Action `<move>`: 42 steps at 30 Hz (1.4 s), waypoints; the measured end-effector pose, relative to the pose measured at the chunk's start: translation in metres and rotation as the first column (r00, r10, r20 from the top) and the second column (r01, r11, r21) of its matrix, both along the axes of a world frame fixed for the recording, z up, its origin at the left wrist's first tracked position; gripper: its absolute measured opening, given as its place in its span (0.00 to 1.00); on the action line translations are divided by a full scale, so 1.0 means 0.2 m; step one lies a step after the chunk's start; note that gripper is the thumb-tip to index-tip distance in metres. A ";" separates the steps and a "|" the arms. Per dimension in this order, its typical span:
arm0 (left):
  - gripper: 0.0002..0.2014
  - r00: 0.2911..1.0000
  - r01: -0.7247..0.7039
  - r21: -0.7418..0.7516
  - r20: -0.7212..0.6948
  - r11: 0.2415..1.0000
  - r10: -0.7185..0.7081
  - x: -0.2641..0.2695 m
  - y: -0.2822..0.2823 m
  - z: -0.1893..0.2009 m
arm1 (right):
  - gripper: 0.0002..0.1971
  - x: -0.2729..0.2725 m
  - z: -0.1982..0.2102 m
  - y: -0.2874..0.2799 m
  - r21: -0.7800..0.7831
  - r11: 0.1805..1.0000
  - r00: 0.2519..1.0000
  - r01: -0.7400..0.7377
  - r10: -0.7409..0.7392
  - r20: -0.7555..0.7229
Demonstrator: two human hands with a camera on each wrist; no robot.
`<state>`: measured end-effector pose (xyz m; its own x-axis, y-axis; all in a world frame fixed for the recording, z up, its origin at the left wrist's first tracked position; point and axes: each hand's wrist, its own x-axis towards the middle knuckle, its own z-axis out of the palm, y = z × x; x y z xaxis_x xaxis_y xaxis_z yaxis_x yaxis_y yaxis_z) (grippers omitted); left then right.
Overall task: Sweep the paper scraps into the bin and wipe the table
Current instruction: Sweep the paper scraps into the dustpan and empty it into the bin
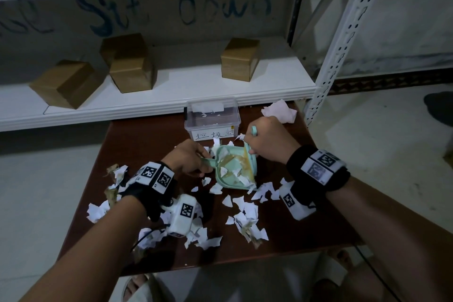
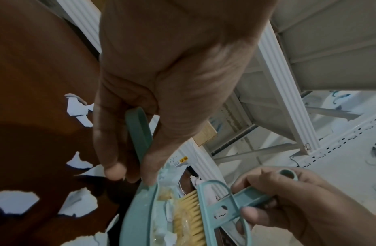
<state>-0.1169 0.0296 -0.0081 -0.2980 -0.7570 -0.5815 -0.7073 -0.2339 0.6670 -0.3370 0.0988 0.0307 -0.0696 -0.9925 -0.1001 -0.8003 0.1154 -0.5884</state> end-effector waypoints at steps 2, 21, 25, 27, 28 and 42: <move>0.09 1.000 0.009 0.007 -0.010 1.000 -0.009 0.01 0.01 -0.01 | 0.13 0.00 0.00 -0.01 -0.016 1.000 0.999 0.020 -0.019 0.037; 0.06 0.948 -0.061 0.095 -0.307 0.994 0.088 0.06 0.00 0.04 | 0.12 -0.17 0.19 -0.06 -0.419 0.742 0.791 0.523 -0.239 0.563; 0.06 0.912 -0.130 0.121 -0.376 0.984 0.166 0.07 -0.01 0.06 | 0.11 -0.19 0.19 -0.08 -0.407 0.677 0.713 0.613 -0.250 0.655; 0.06 0.894 -0.173 0.123 -0.397 0.977 0.208 0.08 -0.01 0.08 | 0.12 -0.21 0.19 -0.10 -0.394 0.670 0.690 0.629 -0.248 0.680; 0.06 0.883 -0.198 0.131 -0.406 0.971 0.235 0.09 -0.02 0.09 | 0.12 -0.22 0.19 -0.10 -0.381 0.678 0.682 0.629 -0.245 0.689; 0.04 0.774 -0.439 0.108 -0.459 0.892 0.437 0.20 -0.13 0.14 | 0.12 -0.19 0.19 -0.09 -0.262 0.688 0.522 0.677 -0.198 0.830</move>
<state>-0.0772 0.0041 0.0202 -0.1637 -0.8738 -0.4579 -0.1398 -0.4389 0.8876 -0.3756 0.0812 0.0683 -0.6567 -0.7386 0.1525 -0.0341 -0.1730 -0.9843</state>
